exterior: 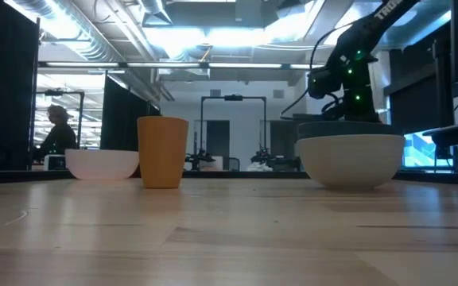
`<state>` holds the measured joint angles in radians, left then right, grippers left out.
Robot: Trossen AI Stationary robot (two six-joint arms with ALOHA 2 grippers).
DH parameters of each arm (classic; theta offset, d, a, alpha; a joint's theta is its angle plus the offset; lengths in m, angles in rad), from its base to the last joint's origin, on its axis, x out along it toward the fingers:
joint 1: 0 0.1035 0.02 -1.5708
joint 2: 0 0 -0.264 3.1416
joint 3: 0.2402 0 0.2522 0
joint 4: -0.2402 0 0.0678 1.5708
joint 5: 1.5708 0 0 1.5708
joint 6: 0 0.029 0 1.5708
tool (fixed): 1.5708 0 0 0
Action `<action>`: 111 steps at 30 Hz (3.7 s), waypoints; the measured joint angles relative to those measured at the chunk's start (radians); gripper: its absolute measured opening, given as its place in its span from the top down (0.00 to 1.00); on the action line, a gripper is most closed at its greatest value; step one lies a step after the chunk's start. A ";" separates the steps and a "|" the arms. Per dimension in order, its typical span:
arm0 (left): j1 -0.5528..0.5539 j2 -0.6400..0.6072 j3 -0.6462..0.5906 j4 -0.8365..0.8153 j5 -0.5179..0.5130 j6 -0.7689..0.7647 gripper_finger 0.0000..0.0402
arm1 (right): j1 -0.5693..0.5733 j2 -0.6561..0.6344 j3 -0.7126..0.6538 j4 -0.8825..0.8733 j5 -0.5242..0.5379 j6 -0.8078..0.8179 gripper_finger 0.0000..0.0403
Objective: Nest bowls inside each other
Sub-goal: Stack the pink bowl on top of the blue bowl, then stack the orange bowl on top of the pink bowl
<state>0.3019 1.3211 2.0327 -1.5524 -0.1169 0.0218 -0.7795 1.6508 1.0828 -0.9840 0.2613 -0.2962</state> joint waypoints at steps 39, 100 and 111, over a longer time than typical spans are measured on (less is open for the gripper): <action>0.001 0.001 0.001 -0.005 -0.003 0.108 0.67 | 0.816 -0.189 0.162 -0.177 -0.217 0.397 1.00; 0.000 -0.023 0.001 -0.008 -0.003 0.152 0.67 | 1.174 -0.223 0.261 -0.272 -0.190 0.777 0.55; -0.002 -0.015 0.001 -0.007 -0.003 0.122 0.67 | 1.559 -0.282 0.179 -0.236 -0.220 1.133 0.55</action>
<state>0.3003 1.3057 2.0339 -1.5591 -0.1200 0.1436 0.7793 1.3693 1.2623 -1.2203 0.0416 0.8370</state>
